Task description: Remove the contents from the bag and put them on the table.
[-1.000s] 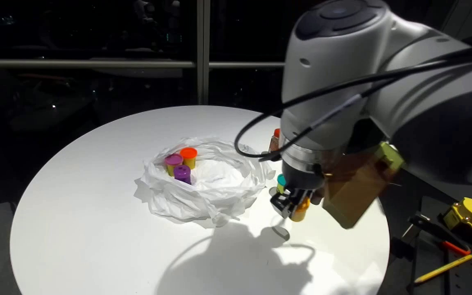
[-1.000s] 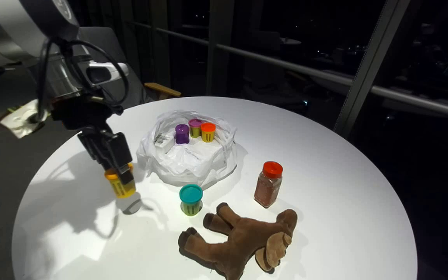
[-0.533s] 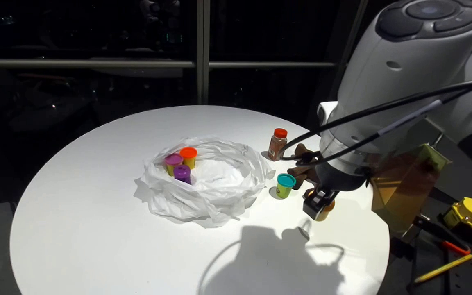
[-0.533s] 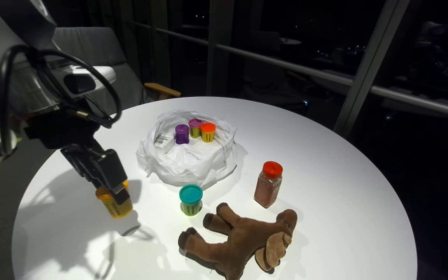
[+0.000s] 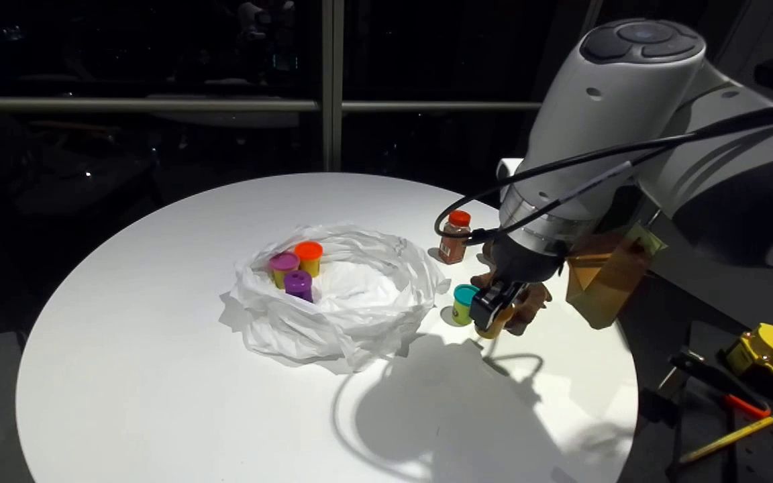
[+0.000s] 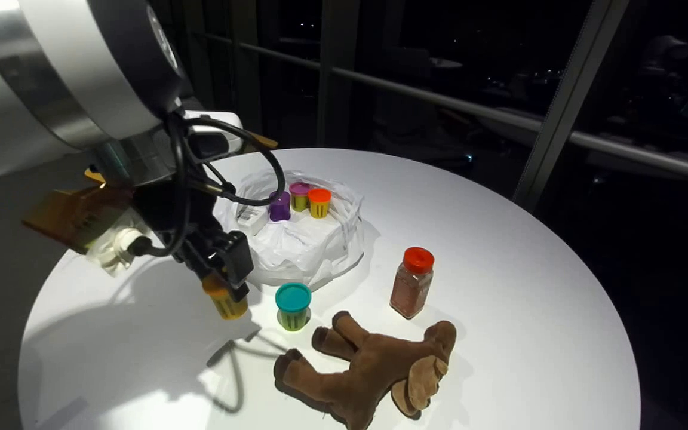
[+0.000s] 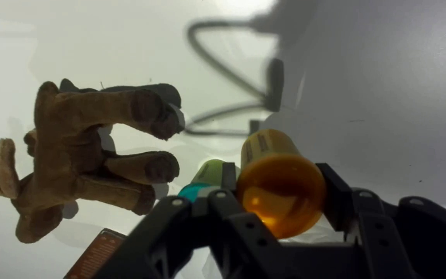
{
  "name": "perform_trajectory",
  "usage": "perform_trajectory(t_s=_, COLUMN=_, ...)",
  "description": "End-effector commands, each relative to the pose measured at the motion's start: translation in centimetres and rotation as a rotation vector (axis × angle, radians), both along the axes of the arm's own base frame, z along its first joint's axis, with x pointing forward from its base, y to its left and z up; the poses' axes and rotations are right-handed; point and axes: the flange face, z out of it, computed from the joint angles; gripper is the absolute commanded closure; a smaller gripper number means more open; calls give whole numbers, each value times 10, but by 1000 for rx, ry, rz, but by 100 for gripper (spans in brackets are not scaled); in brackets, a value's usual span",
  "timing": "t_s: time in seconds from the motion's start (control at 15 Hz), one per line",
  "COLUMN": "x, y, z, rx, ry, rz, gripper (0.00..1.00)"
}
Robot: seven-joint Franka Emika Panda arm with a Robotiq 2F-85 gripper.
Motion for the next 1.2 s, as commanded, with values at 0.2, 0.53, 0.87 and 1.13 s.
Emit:
perform_trajectory(t_s=0.2, x=0, y=34, z=-40, rx=67, ry=52, rz=130, gripper=72)
perform_trajectory(t_s=0.53, x=-1, y=45, z=-60, rx=81, ry=92, rz=194, gripper=72)
perform_trajectory(t_s=0.87, x=7, y=43, z=-44, rx=66, ry=49, rz=202, gripper=21)
perform_trajectory(t_s=1.13, x=10, y=42, z=-32, rx=57, ry=33, rz=198, gripper=0)
